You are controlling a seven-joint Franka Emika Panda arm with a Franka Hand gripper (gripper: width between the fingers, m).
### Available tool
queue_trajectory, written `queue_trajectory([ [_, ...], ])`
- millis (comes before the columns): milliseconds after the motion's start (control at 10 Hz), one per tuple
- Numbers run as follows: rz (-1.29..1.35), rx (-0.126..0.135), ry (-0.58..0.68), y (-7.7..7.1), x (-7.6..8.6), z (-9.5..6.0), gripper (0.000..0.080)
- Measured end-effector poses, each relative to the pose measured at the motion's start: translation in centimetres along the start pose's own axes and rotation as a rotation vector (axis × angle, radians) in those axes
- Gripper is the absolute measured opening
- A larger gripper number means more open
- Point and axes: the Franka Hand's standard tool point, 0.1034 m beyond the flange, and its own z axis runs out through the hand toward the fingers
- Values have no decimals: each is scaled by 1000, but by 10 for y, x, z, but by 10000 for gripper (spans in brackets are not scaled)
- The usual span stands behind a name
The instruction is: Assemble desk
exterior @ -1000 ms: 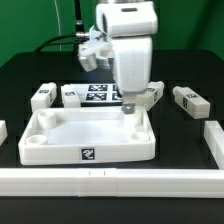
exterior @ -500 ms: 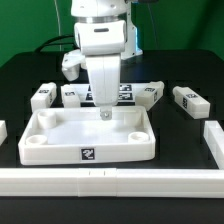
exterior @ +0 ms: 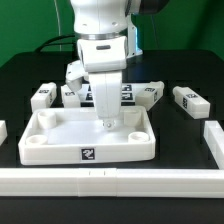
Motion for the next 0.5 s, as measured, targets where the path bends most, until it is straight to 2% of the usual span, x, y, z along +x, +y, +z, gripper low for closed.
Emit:
queue_trajectory([
  [100, 0, 3, 1, 0, 0, 2, 649],
  [200, 0, 3, 1, 0, 2, 2, 517],
  [300, 1, 3, 1, 0, 1, 2, 517],
  [500, 2, 4, 1, -1, 1, 3, 243],
])
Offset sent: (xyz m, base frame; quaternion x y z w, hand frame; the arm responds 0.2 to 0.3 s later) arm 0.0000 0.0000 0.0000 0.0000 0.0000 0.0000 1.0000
